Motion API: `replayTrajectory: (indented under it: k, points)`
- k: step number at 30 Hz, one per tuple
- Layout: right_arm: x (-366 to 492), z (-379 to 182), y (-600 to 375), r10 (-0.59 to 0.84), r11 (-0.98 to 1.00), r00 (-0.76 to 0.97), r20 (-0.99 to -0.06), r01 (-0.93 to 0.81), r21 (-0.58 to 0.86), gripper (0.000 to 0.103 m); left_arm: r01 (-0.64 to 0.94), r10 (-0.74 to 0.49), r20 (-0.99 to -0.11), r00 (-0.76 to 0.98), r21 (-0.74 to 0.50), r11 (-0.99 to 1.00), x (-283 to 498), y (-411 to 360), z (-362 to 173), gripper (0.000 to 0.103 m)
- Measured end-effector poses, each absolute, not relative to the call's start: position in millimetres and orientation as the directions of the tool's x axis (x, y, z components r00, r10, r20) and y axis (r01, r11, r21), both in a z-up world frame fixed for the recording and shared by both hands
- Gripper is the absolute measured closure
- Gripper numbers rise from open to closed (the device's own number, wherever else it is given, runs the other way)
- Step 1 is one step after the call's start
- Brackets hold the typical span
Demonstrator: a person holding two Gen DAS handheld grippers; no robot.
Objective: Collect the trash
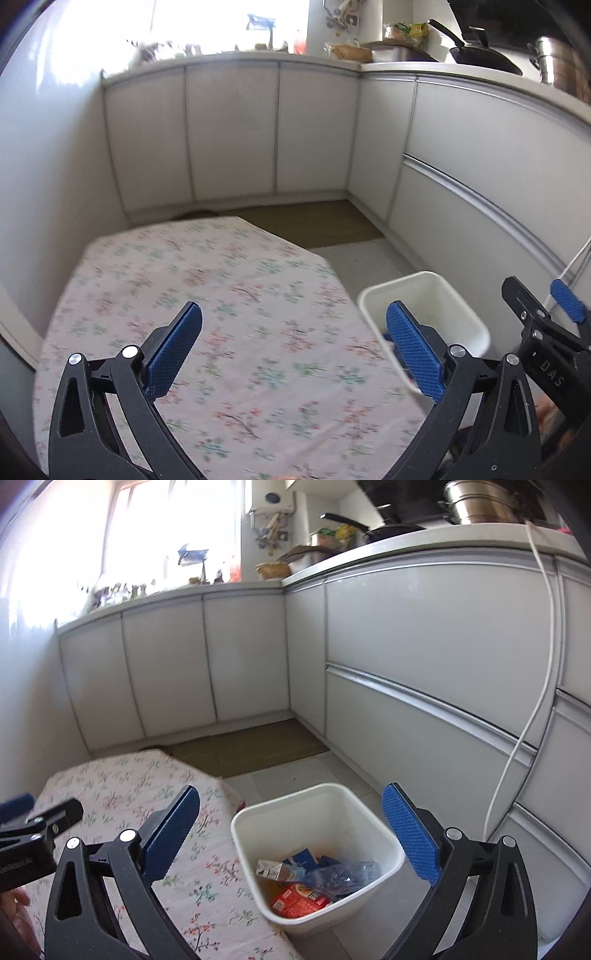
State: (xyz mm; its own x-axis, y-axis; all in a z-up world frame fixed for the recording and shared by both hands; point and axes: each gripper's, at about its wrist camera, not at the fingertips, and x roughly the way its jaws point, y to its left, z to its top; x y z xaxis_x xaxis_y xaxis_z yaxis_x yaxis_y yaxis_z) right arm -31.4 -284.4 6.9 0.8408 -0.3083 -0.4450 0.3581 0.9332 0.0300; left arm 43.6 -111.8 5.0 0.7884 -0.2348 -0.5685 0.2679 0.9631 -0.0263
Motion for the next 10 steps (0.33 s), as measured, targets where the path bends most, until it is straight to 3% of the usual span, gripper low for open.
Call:
replayTrajectory:
  k: [10]
  points:
    - [-25.2, -4.7, -270.8, -0.327, 0.936, 0.837, -0.439, 0.350, -0.029, 0.007, 0.243, -0.217, -0.590, 0.777, -0.036, 0.969, 49.3, -99.3, -6.8, 0.008]
